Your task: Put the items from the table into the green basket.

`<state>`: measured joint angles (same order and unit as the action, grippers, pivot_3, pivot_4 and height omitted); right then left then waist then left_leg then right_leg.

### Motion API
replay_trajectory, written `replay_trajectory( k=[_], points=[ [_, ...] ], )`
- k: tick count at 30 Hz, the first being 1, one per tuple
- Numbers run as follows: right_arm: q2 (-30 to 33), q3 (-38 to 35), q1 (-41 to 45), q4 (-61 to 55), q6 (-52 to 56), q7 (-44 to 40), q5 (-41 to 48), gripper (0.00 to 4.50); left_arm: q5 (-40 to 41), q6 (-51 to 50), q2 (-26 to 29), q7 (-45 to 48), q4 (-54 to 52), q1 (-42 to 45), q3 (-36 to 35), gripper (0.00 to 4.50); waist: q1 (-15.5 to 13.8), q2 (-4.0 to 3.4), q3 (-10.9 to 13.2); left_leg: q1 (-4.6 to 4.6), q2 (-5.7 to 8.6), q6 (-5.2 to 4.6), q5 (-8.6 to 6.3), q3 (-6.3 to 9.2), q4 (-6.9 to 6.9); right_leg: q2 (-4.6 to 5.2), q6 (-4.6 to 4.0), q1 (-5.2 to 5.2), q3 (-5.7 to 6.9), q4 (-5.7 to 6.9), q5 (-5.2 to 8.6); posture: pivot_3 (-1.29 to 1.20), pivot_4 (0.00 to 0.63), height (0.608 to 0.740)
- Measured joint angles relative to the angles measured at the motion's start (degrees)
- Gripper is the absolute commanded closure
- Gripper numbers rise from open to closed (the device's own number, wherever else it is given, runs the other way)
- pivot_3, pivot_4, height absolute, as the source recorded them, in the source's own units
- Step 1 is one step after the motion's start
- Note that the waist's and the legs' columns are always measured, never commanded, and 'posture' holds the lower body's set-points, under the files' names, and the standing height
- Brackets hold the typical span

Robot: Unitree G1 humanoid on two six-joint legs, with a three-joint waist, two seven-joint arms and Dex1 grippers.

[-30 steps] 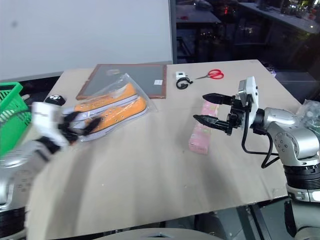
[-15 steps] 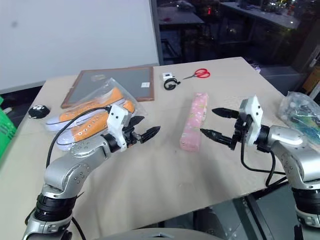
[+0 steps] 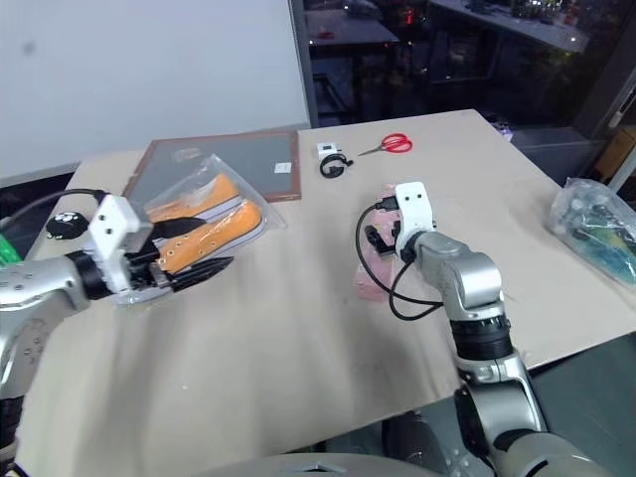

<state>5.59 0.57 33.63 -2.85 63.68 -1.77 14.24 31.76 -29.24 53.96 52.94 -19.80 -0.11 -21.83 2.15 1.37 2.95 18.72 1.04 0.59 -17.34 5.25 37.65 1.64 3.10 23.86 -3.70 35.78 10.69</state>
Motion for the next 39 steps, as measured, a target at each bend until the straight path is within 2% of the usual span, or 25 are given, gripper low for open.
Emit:
replay_trajectory(
  k=[4,8,13,15,16,23,25,34,36,37,39],
  points=[
    [-3.6,-1.5,1.7,1.9,2.7,2.0,-0.2,0.00,0.0,-1.0,0.1,-0.3,-2.5,-3.5,-3.5,0.07,-0.1,-0.03,0.0,-0.06,-0.03,0.00,0.00,0.01,-0.19,-0.01,0.00,0.06,0.00,0.01,0.00,0.13,0.000,0.740],
    [-3.9,-0.8,2.9,3.4,3.9,2.1,-0.7,0.00,0.6,-3.4,-1.2,-1.8,-8.2,-9.2,-8.3,0.07,-0.2,-0.11,0.0,-0.12,-0.05,0.00,0.00,-0.01,-0.24,-0.02,0.01,0.06,0.01,0.03,0.01,0.17,0.000,0.740],
    [-3.4,-0.5,4.1,6.3,3.9,1.7,-1.9,0.00,1.9,-5.8,-3.0,-3.9,-13.2,-12.1,-11.1,0.07,-1.4,-0.26,0.0,-0.35,-0.10,0.00,0.00,0.00,-0.24,-0.10,0.19,-0.16,0.03,0.06,0.17,0.19,0.000,0.740],
    [-3.2,-0.5,4.2,6.9,3.9,1.5,-2.2,0.72,2.2,-6.1,-3.3,-4.4,-13.7,-12.5,-11.5,0.00,-1.8,-0.23,-0.1,-0.52,-0.11,0.00,0.00,0.01,-0.24,-0.12,0.00,-0.33,0.04,0.08,0.29,0.20,0.000,0.740],
    [-3.3,-0.6,4.3,7.2,3.9,1.2,-2.2,0.82,2.2,-6.4,-3.5,-4.6,-13.8,-12.7,-11.7,0.00,-1.9,-0.23,-0.1,-0.56,-0.11,0.00,0.00,0.00,-0.24,-0.12,0.00,-0.36,0.04,0.08,0.29,0.20,0.000,0.740],
    [-5.3,-4.3,5.9,8.6,5.7,1.1,-1.9,4.00,2.2,-7.1,-3.6,-4.6,-14.3,-14.1,-14.1,0.00,-2.0,-0.20,-0.2,-0.70,-0.18,0.00,0.00,-0.04,-0.35,-0.17,0.00,-0.44,0.02,0.07,0.30,0.20,0.000,0.740],
    [-6.2,-6.1,6.1,8.4,6.3,1.3,-1.6,4.46,2.2,-7.2,-3.6,-4.6,-14.3,-14.1,-14.1,0.00,-1.9,-0.18,-0.2,-0.72,-0.21,0.00,0.00,-0.04,-0.42,-0.20,0.00,-0.43,0.02,0.07,0.30,0.19,0.000,0.740],
    [-6.5,-7.2,5.1,6.6,5.7,-0.9,-0.9,4.46,2.5,-7.3,-4.0,-4.9,-14.2,-11.7,-13.3,0.00,-1.8,-0.29,-0.1,-0.69,-0.23,0.00,0.00,-0.04,-0.50,-0.22,-0.01,-0.39,0.02,0.03,0.32,0.17,0.000,0.740],
    [-5.7,-5.4,4.7,5.8,4.8,-4.2,0.1,4.46,5.4,-8.5,-6.3,-6.8,-13.8,-9.2,-13.3,0.00,-1.6,-0.37,-0.1,-0.65,-0.22,0.00,0.00,-0.08,-0.47,-0.21,0.00,-0.35,-0.01,0.01,0.31,0.17,0.000,0.740],
    [-5.2,-3.5,4.5,4.7,3.4,-7.5,1.5,4.46,9.4,-10.1,-9.8,-9.1,-13.4,-6.5,-13.3,0.00,-1.4,-0.54,0.0,-0.58,-0.22,0.00,0.00,-0.12,-0.44,-0.20,0.02,-0.29,-0.06,0.02,0.30,0.17,0.000,0.740],
    [-4.5,-1.2,4.4,3.1,1.6,-11.0,2.6,4.46,12.9,-11.5,-12.6,-11.4,-13.4,-5.0,-13.2,0.00,-1.3,-0.63,0.1,-0.51,-0.24,0.00,0.00,-0.10,-0.46,-0.24,0.22,-0.17,-0.05,0.05,0.17,0.17,0.000,0.740]
  ],
)
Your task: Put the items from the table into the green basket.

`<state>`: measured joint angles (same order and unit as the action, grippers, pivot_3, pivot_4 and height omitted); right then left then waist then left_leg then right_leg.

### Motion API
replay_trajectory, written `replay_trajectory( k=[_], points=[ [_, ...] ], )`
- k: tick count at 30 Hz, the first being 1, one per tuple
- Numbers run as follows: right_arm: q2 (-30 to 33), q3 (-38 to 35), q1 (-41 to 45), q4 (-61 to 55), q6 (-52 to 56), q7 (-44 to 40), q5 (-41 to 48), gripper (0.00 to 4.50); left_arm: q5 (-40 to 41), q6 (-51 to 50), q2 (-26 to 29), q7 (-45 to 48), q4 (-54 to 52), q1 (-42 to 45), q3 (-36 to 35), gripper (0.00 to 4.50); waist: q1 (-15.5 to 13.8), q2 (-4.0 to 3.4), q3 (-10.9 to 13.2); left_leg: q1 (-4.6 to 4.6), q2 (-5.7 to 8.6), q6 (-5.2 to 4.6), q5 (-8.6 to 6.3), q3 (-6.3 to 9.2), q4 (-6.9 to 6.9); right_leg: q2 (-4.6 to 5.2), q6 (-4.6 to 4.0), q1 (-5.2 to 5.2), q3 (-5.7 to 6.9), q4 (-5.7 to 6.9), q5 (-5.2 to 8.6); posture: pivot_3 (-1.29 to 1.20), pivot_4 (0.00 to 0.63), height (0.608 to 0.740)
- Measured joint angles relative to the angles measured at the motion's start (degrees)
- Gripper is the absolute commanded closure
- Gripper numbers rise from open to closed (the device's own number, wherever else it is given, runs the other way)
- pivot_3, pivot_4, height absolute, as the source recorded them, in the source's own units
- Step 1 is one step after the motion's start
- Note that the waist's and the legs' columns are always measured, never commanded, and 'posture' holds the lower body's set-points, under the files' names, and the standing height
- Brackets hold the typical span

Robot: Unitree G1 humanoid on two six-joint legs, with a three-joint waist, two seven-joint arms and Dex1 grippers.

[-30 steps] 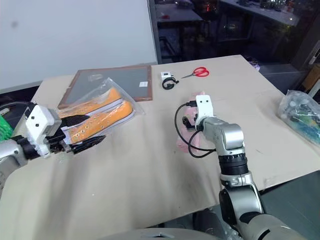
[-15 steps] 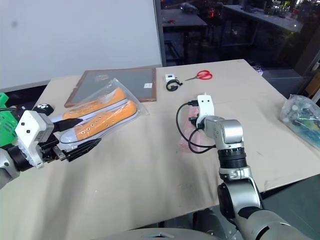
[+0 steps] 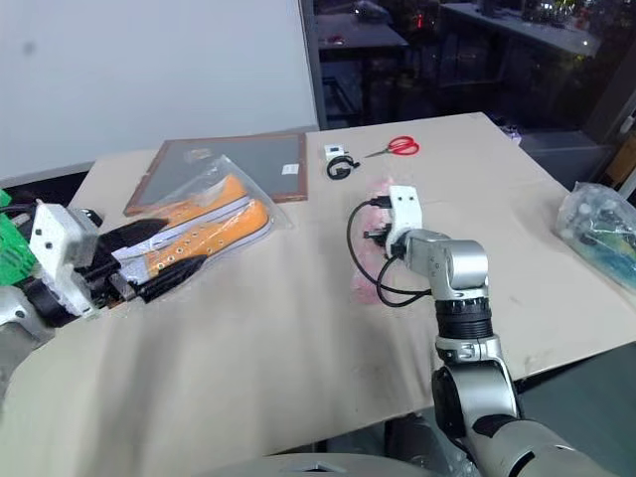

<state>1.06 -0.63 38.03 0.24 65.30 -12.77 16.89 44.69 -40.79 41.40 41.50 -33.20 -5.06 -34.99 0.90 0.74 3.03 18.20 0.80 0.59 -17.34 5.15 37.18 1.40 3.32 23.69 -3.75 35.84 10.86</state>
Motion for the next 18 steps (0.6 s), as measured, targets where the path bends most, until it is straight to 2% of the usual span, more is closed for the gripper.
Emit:
replay_trajectory(
  k=[3,10,18],
  points=[
    [1.9,4.4,0.3,-4.5,-5.5,-7.4,2.2,4.46,4.9,-1.4,-5.7,-4.6,0.4,1.7,2.1,0.00,-0.3,-0.02,0.0,0.19,-0.05,0.00,0.00,0.24,0.00,-0.06,-0.08,0.09,0.15,-0.01,-0.04,0.16,0.000,0.740],
    [4.3,13.7,0.7,-8.6,-23.6,-24.3,3.8,4.46,7.5,-1.4,-14.0,-11.5,4.5,8.3,8.9,0.00,-1.4,0.11,-0.1,0.43,0.02,0.04,0.01,0.36,0.07,0.00,-0.24,0.20,0.29,-0.16,-0.15,0.16,0.000,0.740],
    [4.7,17.4,1.2,-5.4,-38.4,-33.2,2.5,4.46,15.1,-0.4,-20.1,-13.5,5.8,11.7,10.7,0.00,-1.9,0.13,-0.1,0.45,0.03,0.20,0.11,0.41,0.12,0.01,-0.25,0.18,0.35,-0.15,-0.15,0.16,0.000,0.740]
  ],
)
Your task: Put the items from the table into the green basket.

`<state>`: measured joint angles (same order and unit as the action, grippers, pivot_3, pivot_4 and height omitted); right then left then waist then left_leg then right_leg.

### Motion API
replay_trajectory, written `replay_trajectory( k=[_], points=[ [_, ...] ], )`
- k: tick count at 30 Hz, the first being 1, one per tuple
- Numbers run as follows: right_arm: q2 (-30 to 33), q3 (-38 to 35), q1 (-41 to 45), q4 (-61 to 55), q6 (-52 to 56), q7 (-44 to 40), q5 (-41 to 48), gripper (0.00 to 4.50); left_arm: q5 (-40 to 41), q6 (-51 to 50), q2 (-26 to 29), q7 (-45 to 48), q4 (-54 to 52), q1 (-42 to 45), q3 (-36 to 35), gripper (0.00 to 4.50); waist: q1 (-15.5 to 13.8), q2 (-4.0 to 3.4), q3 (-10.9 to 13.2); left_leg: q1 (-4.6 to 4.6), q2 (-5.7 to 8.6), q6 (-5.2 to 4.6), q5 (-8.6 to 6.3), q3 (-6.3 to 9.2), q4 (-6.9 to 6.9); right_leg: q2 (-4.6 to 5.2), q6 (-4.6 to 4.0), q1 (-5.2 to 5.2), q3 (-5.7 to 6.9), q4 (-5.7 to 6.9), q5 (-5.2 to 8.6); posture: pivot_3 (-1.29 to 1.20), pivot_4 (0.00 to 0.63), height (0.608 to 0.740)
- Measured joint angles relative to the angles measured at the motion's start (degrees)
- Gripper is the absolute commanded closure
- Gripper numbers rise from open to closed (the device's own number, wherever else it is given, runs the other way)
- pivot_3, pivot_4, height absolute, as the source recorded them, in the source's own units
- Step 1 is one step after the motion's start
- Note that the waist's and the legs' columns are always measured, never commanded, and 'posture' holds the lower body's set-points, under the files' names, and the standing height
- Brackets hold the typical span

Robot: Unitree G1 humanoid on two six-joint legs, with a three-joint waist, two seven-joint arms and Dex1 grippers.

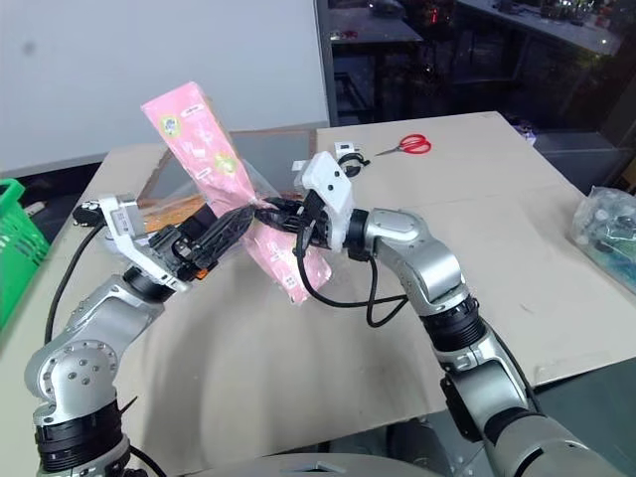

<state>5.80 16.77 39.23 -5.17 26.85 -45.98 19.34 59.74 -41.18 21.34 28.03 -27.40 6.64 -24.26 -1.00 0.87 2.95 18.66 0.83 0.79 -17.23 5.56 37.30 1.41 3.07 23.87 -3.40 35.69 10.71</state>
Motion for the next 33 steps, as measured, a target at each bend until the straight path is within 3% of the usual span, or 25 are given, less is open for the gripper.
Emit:
replay_trajectory(
  k=[8,11,16,18,21,25,29,33],
  points=[
    [0.5,0.4,-0.4,-0.3,-0.5,-3.3,1.9,4.46,11.4,2.9,-3.7,-3.9,1.1,0.6,-2.9,0.00,0.0,0.02,0.0,0.00,-0.02,0.01,0.01,0.13,0.01,-0.02,-0.01,0.00,0.12,0.03,0.00,0.16,0.000,0.740],
    [0.6,1.2,-1.2,-1.3,1.1,-4.9,3.8,4.50,13.7,3.5,-3.7,-4.5,1.2,0.7,-3.2,0.86,-0.3,0.02,0.0,0.02,0.01,0.01,0.01,0.13,0.03,0.00,-0.02,-0.02,0.11,0.02,0.00,0.16,0.000,0.740],
    [1.3,0.0,-1.5,-2.9,5.5,-5.1,7.0,4.50,16.4,3.4,-3.7,-4.4,1.3,0.4,-1.7,2.83,-1.0,0.03,0.0,0.03,0.03,0.02,0.01,0.12,0.08,0.01,-0.01,-0.04,0.12,0.02,0.01,0.16,0.000,0.740],
    [1.8,-0.5,-1.5,-2.9,6.8,-5.3,8.1,3.66,16.9,3.5,-3.6,-4.4,1.3,0.2,-1.0,3.61,-1.2,0.03,0.0,0.02,0.02,0.02,0.01,0.13,0.08,0.00,-0.01,-0.04,0.13,0.02,0.01,0.15,0.000,0.740],
    [2.2,-0.9,-1.6,-3.4,7.3,-6.7,9.6,2.34,17.0,4.2,-3.3,-4.7,1.3,0.2,-1.0,4.28,-1.2,0.02,0.0,0.02,0.01,0.01,0.01,0.13,0.07,-0.02,0.11,-0.04,0.14,0.02,0.08,0.15,0.000,0.740],
    [2.1,-1.0,-1.6,-3.9,8.4,-6.6,10.7,0.56,16.4,5.0,-2.3,-5.8,1.8,1.4,-0.9,4.30,-1.3,0.02,0.0,0.03,0.01,0.02,0.01,0.14,0.08,-0.02,0.12,-0.04,0.15,0.02,0.09,0.16,0.000,0.740],
    [6.3,-2.1,-1.8,-3.8,10.7,-6.3,11.4,0.56,15.8,5.4,3.5,-7.9,1.9,5.4,-1.8,4.30,-1.6,0.07,0.0,0.05,0.03,0.03,0.02,0.16,0.09,0.00,0.12,-0.06,0.17,0.01,0.09,0.16,0.000,0.740],
    [14.6,-8.2,-3.5,-1.7,7.9,-9.6,11.3,0.56,10.6,5.5,17.5,-9.5,5.6,9.2,-7.5,4.30,-1.4,0.09,0.1,0.05,0.02,0.02,0.01,0.14,0.04,0.00,0.21,-0.04,0.18,-0.05,0.15,0.17,0.000,0.740]
  ],
)
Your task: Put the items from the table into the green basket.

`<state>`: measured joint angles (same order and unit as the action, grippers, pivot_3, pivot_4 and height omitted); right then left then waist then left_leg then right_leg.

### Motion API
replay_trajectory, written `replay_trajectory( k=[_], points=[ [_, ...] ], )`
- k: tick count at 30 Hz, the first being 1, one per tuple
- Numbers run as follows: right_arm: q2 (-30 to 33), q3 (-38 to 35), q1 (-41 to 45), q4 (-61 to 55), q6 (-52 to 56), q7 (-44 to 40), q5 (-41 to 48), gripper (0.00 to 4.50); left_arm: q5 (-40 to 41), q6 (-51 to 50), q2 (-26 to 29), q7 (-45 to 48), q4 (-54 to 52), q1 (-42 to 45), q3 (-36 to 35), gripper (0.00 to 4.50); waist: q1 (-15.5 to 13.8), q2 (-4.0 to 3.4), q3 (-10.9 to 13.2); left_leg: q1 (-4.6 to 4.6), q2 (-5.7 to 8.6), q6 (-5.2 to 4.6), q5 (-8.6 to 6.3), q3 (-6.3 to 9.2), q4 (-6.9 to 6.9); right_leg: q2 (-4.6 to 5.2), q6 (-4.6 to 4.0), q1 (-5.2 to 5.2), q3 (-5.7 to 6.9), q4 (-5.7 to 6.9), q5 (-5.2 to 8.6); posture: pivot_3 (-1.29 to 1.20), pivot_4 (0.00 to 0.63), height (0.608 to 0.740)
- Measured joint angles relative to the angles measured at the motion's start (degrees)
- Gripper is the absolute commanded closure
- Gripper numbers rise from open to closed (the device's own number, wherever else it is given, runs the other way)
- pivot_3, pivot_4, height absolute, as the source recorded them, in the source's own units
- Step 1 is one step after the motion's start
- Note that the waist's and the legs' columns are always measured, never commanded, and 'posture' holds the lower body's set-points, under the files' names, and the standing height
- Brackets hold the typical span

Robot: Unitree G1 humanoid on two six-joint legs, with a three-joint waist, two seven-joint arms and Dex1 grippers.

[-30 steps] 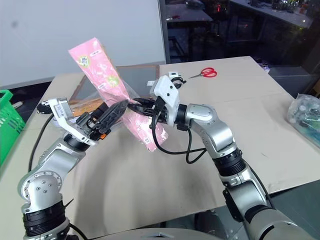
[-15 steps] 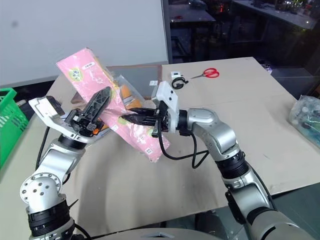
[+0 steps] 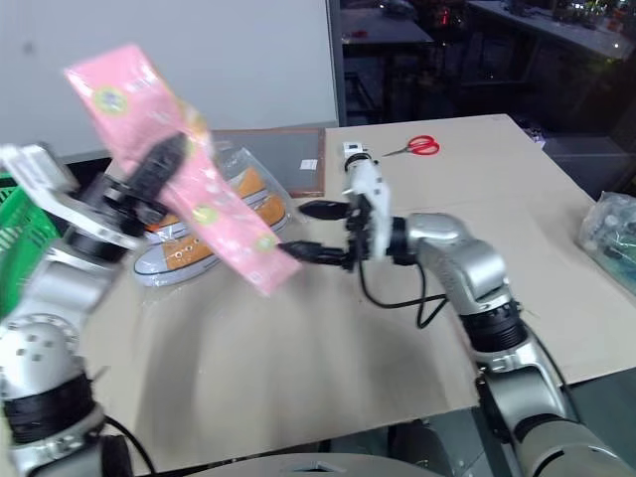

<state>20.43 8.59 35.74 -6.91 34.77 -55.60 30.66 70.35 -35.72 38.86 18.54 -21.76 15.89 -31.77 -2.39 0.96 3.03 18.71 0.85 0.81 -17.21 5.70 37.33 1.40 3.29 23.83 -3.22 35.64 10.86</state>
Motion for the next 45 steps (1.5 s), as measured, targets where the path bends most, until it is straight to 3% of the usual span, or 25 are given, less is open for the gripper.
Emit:
replay_trajectory(
  k=[2,3,5,7,11,13,18,30,39,40,45],
  points=[
    [2.1,-2.4,0.1,1.0,-0.5,-1.5,0.4,0.56,-6.2,0.3,7.3,0.0,3.1,1.8,-0.8,4.30,0.2,0.07,0.1,-0.04,-0.03,0.00,0.00,-0.02,-0.06,-0.04,-0.01,0.02,-0.01,0.03,0.01,0.17,0.000,0.740],
    [3.0,-3.6,0.4,1.0,-1.1,-2.6,1.3,0.56,-12.0,0.5,14.9,0.2,5.9,2.3,-0.1,4.30,0.4,0.21,0.2,-0.04,-0.10,0.00,0.00,-0.01,-0.10,-0.15,-0.02,0.09,-0.03,0.04,0.01,0.17,0.000,0.740],
    [4.2,-5.9,1.3,1.0,-1.5,-4.0,2.5,0.56,-20.5,1.4,22.3,0.5,10.2,3.4,-0.1,4.30,0.5,-0.02,0.4,-0.05,-0.11,-0.01,0.00,-0.07,-0.19,-0.17,-0.03,0.12,-0.12,0.01,0.02,0.17,0.000,0.740],
    [4.5,-8.2,2.3,0.9,-1.4,-6.1,5.8,0.56,-33.0,6.3,33.6,4.2,15.8,1.6,3.1,4.30,0.3,0.13,0.5,0.02,-0.13,0.00,0.00,-0.05,-0.25,-0.17,-0.17,0.22,-0.06,0.01,0.10,0.17,0.000,0.740],
    [6.9,-10.7,2.9,0.6,1.5,-9.3,11.7,0.56,-52.5,14.5,47.2,7.8,29.0,-2.9,6.6,4.30,0.2,0.01,0.6,0.07,-0.11,-0.01,-0.01,-0.14,-0.46,-0.10,-0.19,0.28,-0.09,-0.13,0.12,0.17,0.000,0.740],
    [7.5,-11.5,3.2,0.4,3.2,-10.5,14.4,0.56,-59.3,17.6,49.9,8.3,34.5,-4.2,7.2,4.30,0.2,-0.02,0.6,0.07,-0.12,-0.01,-0.01,-0.14,-0.54,-0.07,-0.16,0.30,-0.06,-0.16,0.12,0.17,0.000,0.740],
    [7.7,-11.5,3.6,-3.0,6.2,-12.3,19.5,0.56,-70.9,24.9,51.4,8.1,48.5,-7.4,11.8,4.30,0.2,-0.12,0.7,0.09,-0.14,-0.02,-0.01,-0.15,-0.58,-0.06,-0.15,0.37,-0.03,-0.05,0.14,0.17,0.000,0.740],
    [6.2,-10.4,5.5,-4.0,6.4,-10.3,20.5,0.56,-82.8,37.3,43.9,6.0,69.9,7.9,27.9,4.30,-0.1,0.53,0.4,0.15,-0.09,-0.02,-0.01,-0.10,-0.31,0.01,-0.16,0.36,0.06,0.18,0.10,0.15,0.000,0.740],
    [6.2,-10.4,5.5,-3.8,4.9,-8.8,18.8,0.49,-87.4,42.0,43.8,-0.5,81.7,13.4,30.6,0.23,0.0,0.73,0.2,0.13,-0.10,-0.02,-0.01,-0.04,-0.28,0.02,-0.16,0.36,0.14,0.26,0.09,0.14,0.000,0.740],
    [6.1,-10.3,5.5,-3.8,4.9,-8.8,18.8,0.49,-87.6,42.1,43.8,-0.8,82.4,14.0,30.6,0.07,0.0,0.72,0.2,0.13,-0.09,-0.02,-0.01,-0.04,-0.26,0.04,-0.16,0.35,0.14,0.29,0.09,0.14,0.000,0.740],
    [6.1,-10.1,5.5,-3.8,4.8,-8.8,18.7,0.49,-87.8,42.1,43.7,-1.3,83.8,16.1,30.3,0.07,0.0,0.72,0.2,0.13,-0.08,-0.02,-0.01,-0.04,-0.19,0.05,-0.15,0.33,0.16,0.30,0.09,0.15,0.000,0.740]
  ],
)
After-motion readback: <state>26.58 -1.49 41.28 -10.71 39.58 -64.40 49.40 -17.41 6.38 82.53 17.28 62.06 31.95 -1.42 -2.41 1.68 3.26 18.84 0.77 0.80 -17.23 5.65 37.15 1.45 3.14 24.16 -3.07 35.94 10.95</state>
